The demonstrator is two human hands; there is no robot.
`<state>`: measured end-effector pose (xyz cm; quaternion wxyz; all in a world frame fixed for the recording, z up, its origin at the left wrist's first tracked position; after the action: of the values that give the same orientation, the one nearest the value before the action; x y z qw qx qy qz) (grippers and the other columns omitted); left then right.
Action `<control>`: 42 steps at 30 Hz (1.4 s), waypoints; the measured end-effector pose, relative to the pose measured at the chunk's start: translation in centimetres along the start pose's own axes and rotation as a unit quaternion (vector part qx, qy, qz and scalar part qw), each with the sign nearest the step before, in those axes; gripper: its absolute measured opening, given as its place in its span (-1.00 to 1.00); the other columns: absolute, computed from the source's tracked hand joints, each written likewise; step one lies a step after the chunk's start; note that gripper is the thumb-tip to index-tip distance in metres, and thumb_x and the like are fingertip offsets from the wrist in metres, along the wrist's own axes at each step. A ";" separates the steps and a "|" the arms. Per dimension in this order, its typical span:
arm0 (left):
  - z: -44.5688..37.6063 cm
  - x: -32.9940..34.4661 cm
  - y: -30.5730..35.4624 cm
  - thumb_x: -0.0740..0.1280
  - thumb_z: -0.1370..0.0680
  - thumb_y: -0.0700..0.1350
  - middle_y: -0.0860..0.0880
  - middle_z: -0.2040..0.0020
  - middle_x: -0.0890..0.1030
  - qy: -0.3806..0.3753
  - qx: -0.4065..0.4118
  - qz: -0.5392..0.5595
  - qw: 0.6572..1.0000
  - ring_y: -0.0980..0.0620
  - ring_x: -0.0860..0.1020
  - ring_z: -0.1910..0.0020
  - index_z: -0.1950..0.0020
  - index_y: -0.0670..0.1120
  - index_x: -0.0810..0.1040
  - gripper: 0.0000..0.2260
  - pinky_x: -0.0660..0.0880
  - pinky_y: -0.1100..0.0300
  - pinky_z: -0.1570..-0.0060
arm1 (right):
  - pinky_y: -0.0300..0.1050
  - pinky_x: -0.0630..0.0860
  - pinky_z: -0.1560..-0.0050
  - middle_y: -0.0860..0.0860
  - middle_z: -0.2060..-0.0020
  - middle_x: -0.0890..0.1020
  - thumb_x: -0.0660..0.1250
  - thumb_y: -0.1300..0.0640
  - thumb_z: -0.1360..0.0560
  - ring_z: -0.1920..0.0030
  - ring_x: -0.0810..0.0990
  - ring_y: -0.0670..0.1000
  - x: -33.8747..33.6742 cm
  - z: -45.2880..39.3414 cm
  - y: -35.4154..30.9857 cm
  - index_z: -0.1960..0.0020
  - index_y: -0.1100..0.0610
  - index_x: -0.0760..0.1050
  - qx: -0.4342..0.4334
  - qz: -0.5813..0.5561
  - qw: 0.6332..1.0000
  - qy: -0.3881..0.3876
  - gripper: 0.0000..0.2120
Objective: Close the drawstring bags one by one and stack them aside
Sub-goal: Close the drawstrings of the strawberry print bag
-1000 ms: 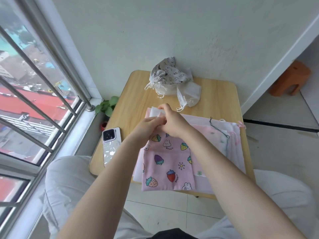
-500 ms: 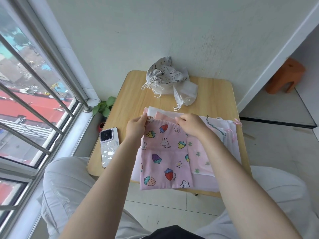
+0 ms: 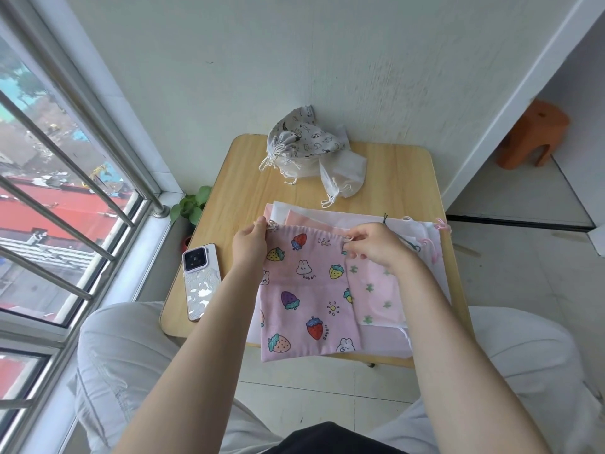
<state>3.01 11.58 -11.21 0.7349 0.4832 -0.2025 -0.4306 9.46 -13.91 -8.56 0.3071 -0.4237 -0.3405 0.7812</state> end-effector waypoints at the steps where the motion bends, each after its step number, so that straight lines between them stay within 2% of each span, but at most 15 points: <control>1: 0.1 0.0 0.1 0.26 -0.58 0.13 -0.09 0.20 0.54 0.001 0.002 -0.001 1.000 -0.06 0.52 0.20 0.17 -0.07 0.54 -0.70 0.51 0.07 0.10 | -0.27 0.43 0.26 0.04 0.31 0.64 0.39 0.26 -0.49 0.30 0.55 -0.07 -0.2 -0.1 0.3 -0.17 0.20 0.58 0.003 -0.003 1.000 0.010 -0.75; 7: 0.0 -0.3 -0.1 0.27 -0.58 0.13 -0.09 0.23 0.47 0.010 0.005 -0.020 1.000 -0.02 0.45 0.24 0.17 -0.06 0.50 -0.71 0.42 0.14 0.20 | -0.18 0.44 0.29 0.00 0.39 0.59 0.36 0.17 -0.53 0.46 0.48 -0.04 -1.7 0.2 0.5 0.17 0.09 0.61 0.001 0.009 0.996 0.093 -0.88; 12: 0.3 -0.9 -0.2 0.21 -0.63 0.08 -0.04 0.34 0.42 0.046 0.010 -0.052 0.998 0.00 0.39 0.33 0.32 -0.07 0.44 -0.62 0.35 0.17 0.32 | -0.19 0.47 0.31 0.06 0.35 0.62 0.27 0.22 -0.54 0.43 0.54 0.01 -2.5 -0.1 1.5 0.11 0.22 0.61 0.029 0.046 0.987 0.153 -0.84; 16: 0.2 -1.5 -0.6 0.21 -0.65 0.01 0.01 0.28 0.64 0.065 -0.010 0.004 0.998 -0.01 0.59 0.23 0.24 -0.04 0.62 -0.67 0.60 0.07 0.03 | 0.04 0.60 -0.02 0.02 0.23 0.61 0.28 0.21 -0.54 0.12 0.64 0.12 -3.1 -0.6 2.8 0.03 0.21 0.64 0.040 0.064 0.979 0.191 -0.84; 19: 0.1 -1.5 -0.9 0.22 -0.65 0.00 -0.01 0.26 0.66 0.060 -0.020 0.015 0.998 -0.02 0.61 0.21 0.21 -0.06 0.64 -0.67 0.61 0.03 -0.02 | -0.03 0.58 0.09 0.02 0.27 0.58 0.24 0.19 -0.51 0.20 0.60 0.10 -3.0 -0.7 2.8 0.08 0.23 0.60 0.040 0.059 0.977 0.200 -0.82; 22: 0.1 -1.3 -0.9 0.22 -0.65 0.00 -0.01 0.26 0.65 0.062 -0.019 0.022 0.998 0.00 0.58 0.25 0.22 -0.05 0.63 -0.68 0.61 0.07 0.05 | -0.09 0.48 0.28 0.06 0.36 0.54 0.17 0.22 -0.47 0.36 0.51 0.06 -2.3 -0.2 2.4 0.20 0.22 0.47 0.047 -0.146 0.968 0.199 -0.86; 24: 0.3 -1.0 -0.8 0.23 -0.65 -0.02 -0.01 0.26 0.64 0.055 -0.019 0.031 0.998 0.02 0.57 0.28 0.22 -0.06 0.61 -0.70 0.60 0.12 0.16 | -0.08 0.54 0.24 0.11 0.32 0.55 0.19 0.25 -0.54 0.29 0.57 0.08 -1.5 -0.2 2.2 0.25 0.18 0.39 0.044 -0.385 0.905 0.174 -0.81; 27: 0.5 -0.4 -0.9 0.25 -0.64 -0.03 -0.06 0.21 0.64 0.037 -0.027 0.048 0.998 0.01 0.58 0.31 0.19 -0.10 0.60 -0.72 0.60 0.13 0.20 | -0.01 0.58 -0.08 0.13 0.24 0.59 0.22 0.10 -0.63 0.13 0.65 0.10 0.0 -0.2 1.2 0.27 0.14 0.33 0.019 -0.637 0.764 0.095 -0.69; 29: 0.8 -0.1 -0.9 0.24 -0.65 -0.04 -0.07 0.23 0.65 0.031 -0.033 0.057 0.997 0.00 0.59 0.32 0.18 -0.13 0.60 -0.72 0.62 0.11 0.18 | -0.03 0.54 -0.01 0.04 0.44 0.48 0.17 0.03 -0.65 0.37 0.57 0.02 0.6 -0.2 0.8 0.31 0.11 0.28 0.010 -0.712 0.699 0.073 -0.63; 30: 1.0 0.0 -0.8 0.23 -0.65 -0.05 -0.08 0.24 0.64 0.031 -0.036 0.064 0.997 -0.01 0.60 0.33 0.18 -0.15 0.59 -0.71 0.63 0.10 0.17 | -0.10 0.49 0.15 -0.01 0.52 0.35 0.15 0.01 -0.66 0.49 0.42 -0.03 0.6 -0.2 0.7 0.32 0.09 0.25 0.014 -0.719 0.691 0.072 -0.61; 32: 1.2 -0.1 -0.8 0.20 -0.67 -0.06 -0.10 0.28 0.64 0.038 -0.039 0.082 0.995 -0.03 0.60 0.35 0.17 -0.18 0.57 -0.69 0.63 0.09 0.16 | -0.21 0.28 0.40 -0.06 0.57 0.20 0.11 0.00 -0.67 0.57 0.18 -0.07 0.5 -0.2 1.2 0.33 0.06 0.21 0.035 -0.691 0.717 0.081 -0.59; 34: 1.1 -0.6 -0.9 0.17 -0.68 -0.07 -0.13 0.30 0.62 0.055 -0.052 0.125 0.989 -0.04 0.61 0.37 0.18 -0.20 0.55 -0.67 0.63 0.10 0.23 | -0.23 0.15 0.54 -0.08 0.59 0.17 0.09 0.01 -0.68 0.60 0.12 -0.08 0.0 -0.3 2.0 0.32 0.05 0.20 0.054 -0.647 0.754 0.100 -0.60; 38: 0.5 0.5 -1.0 0.10 -0.70 -0.03 -0.09 0.33 0.61 -0.017 -0.100 0.357 0.929 -0.03 0.65 0.36 0.22 -0.15 0.44 -0.64 0.59 0.10 0.28 | -0.26 0.07 0.57 -0.07 0.57 0.21 0.12 0.03 -0.66 0.62 0.12 -0.09 -0.8 -0.5 3.2 0.26 0.07 0.25 0.070 -0.514 0.841 0.152 -0.67; 40: 1.0 1.9 -0.4 0.09 -0.70 0.00 0.00 0.48 0.43 -0.065 -0.123 0.447 0.884 0.04 0.47 0.52 0.26 -0.12 0.39 -0.63 0.52 0.18 0.39 | -0.27 0.07 0.56 -0.05 0.56 0.23 0.14 0.05 -0.66 0.61 0.14 -0.07 -0.8 -0.5 2.7 0.25 0.09 0.26 0.058 -0.438 0.881 0.168 -0.69; 42: 1.5 2.7 0.2 0.11 -0.69 0.03 0.05 0.51 0.21 -0.105 -0.125 0.418 0.894 0.10 0.19 0.59 0.28 -0.08 0.34 -0.63 0.28 0.29 0.58 | -0.26 0.09 0.54 -0.04 0.56 0.24 0.15 0.05 -0.65 0.60 0.15 -0.05 -0.7 -0.4 2.0 0.27 0.10 0.24 0.045 -0.366 0.913 0.176 -0.67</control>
<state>3.51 8.56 -10.67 0.8761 0.2101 -0.4059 -0.1534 9.74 -15.52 -10.03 0.6452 -0.3857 -0.3768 0.5412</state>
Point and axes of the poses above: each hand's wrist, its own z-axis away from the middle knuckle, its own x-axis out of the palm, y = z × x, the point moved 8 cm from there along -z, towards the middle knuckle
